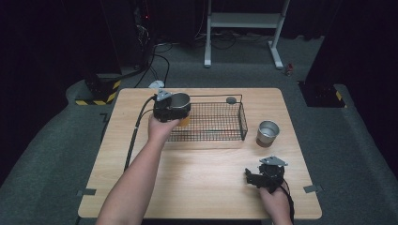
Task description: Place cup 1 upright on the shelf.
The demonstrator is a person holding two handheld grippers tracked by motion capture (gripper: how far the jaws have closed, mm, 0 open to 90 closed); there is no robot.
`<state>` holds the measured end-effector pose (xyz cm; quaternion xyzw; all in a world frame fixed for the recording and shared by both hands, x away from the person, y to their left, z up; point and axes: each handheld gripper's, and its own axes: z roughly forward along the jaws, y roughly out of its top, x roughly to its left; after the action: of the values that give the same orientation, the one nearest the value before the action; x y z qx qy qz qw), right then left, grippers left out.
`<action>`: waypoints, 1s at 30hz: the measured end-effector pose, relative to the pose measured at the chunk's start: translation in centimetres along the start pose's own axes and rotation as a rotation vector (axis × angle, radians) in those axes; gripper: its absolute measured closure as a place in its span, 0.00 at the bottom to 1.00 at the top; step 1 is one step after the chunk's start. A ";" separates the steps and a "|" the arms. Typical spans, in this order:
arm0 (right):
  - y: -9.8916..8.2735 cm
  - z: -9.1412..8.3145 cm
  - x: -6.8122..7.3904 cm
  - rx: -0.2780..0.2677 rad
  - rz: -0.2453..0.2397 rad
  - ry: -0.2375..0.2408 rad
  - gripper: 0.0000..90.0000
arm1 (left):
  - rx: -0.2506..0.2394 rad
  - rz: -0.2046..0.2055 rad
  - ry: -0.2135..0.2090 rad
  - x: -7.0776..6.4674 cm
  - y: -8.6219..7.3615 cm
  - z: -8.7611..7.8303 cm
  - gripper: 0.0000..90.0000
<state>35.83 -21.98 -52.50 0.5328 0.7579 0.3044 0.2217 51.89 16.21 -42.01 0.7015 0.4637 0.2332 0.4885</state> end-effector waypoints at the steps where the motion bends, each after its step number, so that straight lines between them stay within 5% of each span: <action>1: 0.0 0.0 0.0 0.000 0.000 0.000 0.09 | 0.005 -0.009 -0.005 0.0 -0.1 0.1 0.15; 30: 0.0 0.0 0.0 0.000 0.000 0.000 0.09 | 0.150 -0.037 0.046 0.1 -2.0 2.5 0.15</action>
<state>35.83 -21.98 -52.50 0.5329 0.7578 0.3046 0.2216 53.08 15.33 -44.92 0.7218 0.5037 0.2049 0.4282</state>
